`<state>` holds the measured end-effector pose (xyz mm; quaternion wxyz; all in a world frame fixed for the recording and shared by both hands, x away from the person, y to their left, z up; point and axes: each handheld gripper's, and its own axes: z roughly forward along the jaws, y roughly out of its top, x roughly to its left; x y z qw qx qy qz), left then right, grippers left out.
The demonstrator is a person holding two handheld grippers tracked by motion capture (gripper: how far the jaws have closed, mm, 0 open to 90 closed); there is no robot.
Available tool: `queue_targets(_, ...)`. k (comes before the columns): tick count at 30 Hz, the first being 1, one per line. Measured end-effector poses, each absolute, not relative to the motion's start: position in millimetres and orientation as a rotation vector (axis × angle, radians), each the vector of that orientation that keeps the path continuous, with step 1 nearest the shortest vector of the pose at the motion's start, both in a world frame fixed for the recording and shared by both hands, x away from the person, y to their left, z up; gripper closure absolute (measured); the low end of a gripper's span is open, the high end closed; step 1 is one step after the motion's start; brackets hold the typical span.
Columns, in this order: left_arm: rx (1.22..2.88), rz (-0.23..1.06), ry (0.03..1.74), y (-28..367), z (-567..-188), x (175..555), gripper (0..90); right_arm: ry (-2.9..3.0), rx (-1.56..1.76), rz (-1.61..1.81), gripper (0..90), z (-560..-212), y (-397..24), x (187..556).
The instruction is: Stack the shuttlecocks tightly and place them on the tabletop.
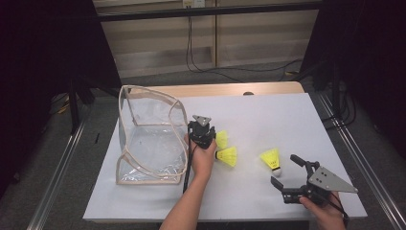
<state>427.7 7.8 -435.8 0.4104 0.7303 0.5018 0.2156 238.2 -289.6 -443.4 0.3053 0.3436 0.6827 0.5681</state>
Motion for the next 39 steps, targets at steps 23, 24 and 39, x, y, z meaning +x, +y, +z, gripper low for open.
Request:
queue_targets(23,1.878,0.401,1.085,1,-416,393,80.0,1.807,0.907,1.504,2.5,-444,-290,238)
queue_targets(24,1.882,0.397,1.084,1,-416,392,80.5,1.807,0.909,1.502,2.5,-444,-290,238)
queue_targets(39,1.852,0.391,1.120,-4,-425,400,79.1,1.808,0.906,1.500,2.5,-444,-290,238)
